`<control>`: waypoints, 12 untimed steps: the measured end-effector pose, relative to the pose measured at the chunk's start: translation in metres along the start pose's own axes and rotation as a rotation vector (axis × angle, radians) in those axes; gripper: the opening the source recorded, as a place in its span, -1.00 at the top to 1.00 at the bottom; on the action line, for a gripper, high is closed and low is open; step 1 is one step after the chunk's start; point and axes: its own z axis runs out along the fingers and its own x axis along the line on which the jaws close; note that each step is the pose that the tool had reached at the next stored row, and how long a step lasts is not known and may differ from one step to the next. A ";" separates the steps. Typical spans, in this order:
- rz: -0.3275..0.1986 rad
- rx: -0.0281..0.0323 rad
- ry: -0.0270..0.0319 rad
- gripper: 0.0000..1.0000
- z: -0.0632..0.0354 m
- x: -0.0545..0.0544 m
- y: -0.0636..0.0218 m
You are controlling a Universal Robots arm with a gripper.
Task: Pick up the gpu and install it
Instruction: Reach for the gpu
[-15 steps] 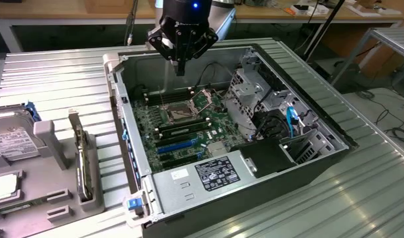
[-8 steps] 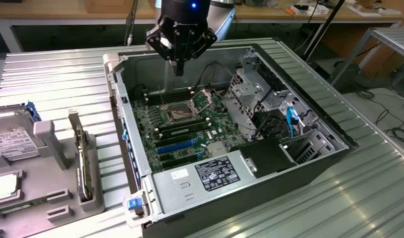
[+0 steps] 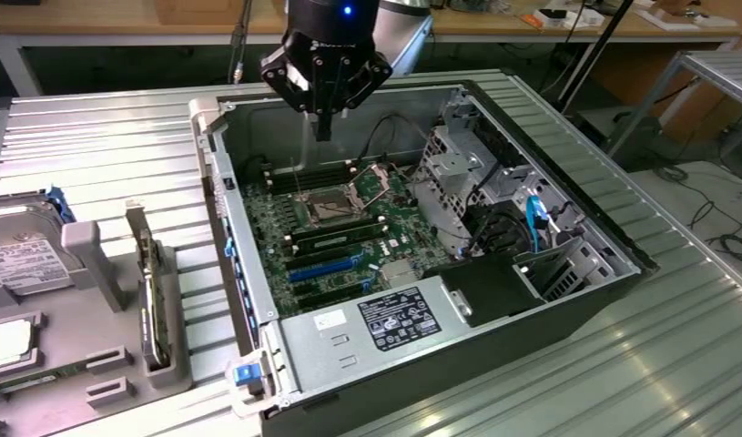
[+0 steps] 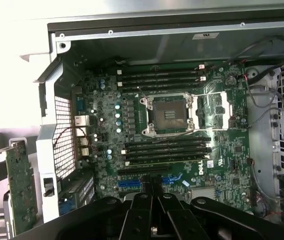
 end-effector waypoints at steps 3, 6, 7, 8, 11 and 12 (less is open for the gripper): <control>0.000 0.0000 0.0000 0.79 -0.0001 0.002 -0.0005; 0.000 0.0000 0.0000 0.79 -0.0002 0.006 -0.0011; 0.000 0.0000 0.0000 0.79 -0.0003 0.007 -0.0013; 0.000 0.0000 0.0000 0.79 -0.0003 0.008 -0.0015; 0.000 0.0000 0.0000 0.79 -0.0004 0.013 -0.0023; 0.000 0.0000 0.0000 0.79 -0.0005 0.014 -0.0026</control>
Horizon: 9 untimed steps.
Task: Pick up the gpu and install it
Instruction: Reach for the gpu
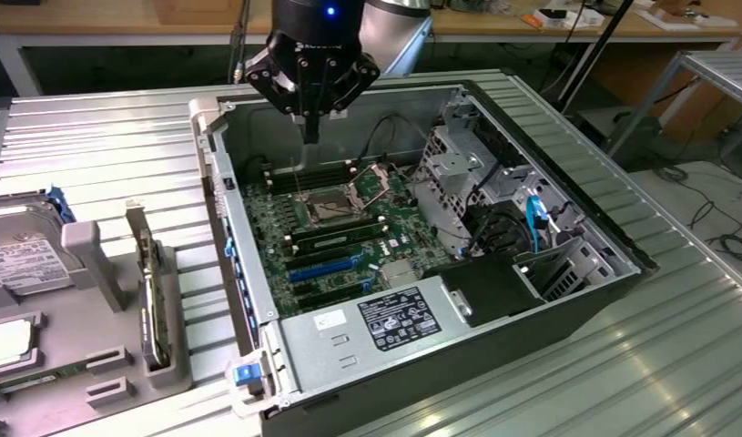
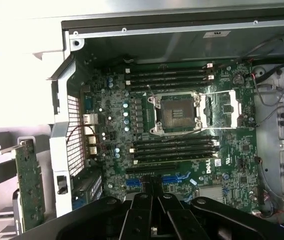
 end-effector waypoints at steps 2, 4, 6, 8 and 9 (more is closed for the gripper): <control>0.000 0.0000 0.0000 0.79 -0.0001 0.003 -0.0005; 0.000 0.0001 0.0000 0.79 -0.0002 0.007 -0.0010; 0.000 0.0000 0.0000 0.79 -0.0003 0.009 -0.0016; 0.000 0.0000 0.0001 0.79 -0.0004 0.011 -0.0018; 0.000 0.0000 0.0000 0.79 -0.0004 0.012 -0.0020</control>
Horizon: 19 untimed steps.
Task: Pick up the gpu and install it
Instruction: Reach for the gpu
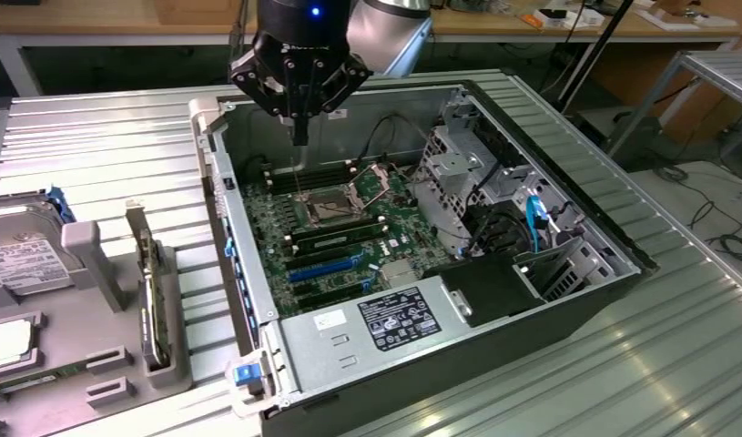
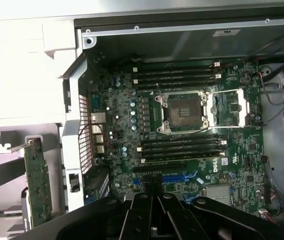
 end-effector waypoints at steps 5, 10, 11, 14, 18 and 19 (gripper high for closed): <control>0.000 0.0000 0.0000 0.79 -0.0002 0.007 -0.0005; 0.000 0.0001 0.0000 0.79 -0.0006 0.019 -0.0017; 0.000 0.0000 0.0000 0.79 -0.0007 0.023 -0.0021; 0.000 0.0001 0.0000 0.79 -0.0009 0.031 -0.0028; 0.000 0.0001 0.0000 0.79 -0.0013 0.044 -0.0044; 0.000 0.0001 0.0000 0.79 -0.0014 0.048 -0.0048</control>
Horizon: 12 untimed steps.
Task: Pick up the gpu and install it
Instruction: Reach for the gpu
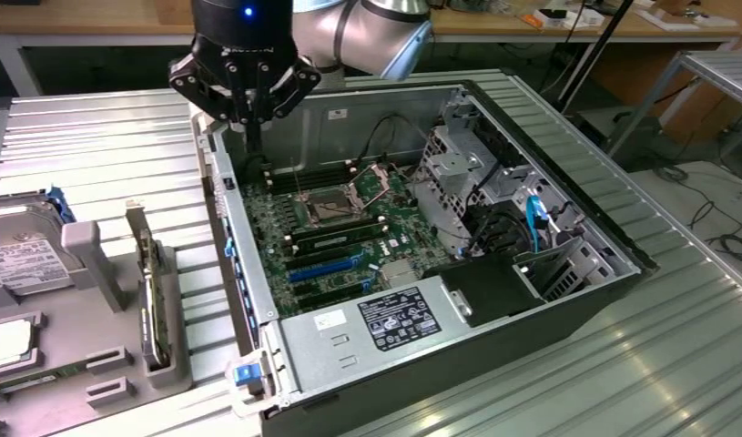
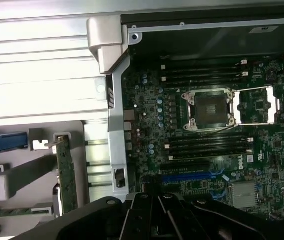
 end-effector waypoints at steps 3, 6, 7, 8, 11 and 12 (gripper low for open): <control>0.000 -0.0001 -0.0001 0.79 -0.0003 0.010 -0.0011; 0.000 0.0000 -0.0001 0.79 -0.0005 0.018 -0.0019; 0.000 0.0000 0.0000 0.79 -0.0006 0.021 -0.0022; 0.000 0.0000 0.0000 0.79 -0.0007 0.023 -0.0024; 0.000 -0.0001 -0.0001 0.79 -0.0009 0.032 -0.0034; 0.000 0.0000 -0.0001 0.79 -0.0010 0.034 -0.0037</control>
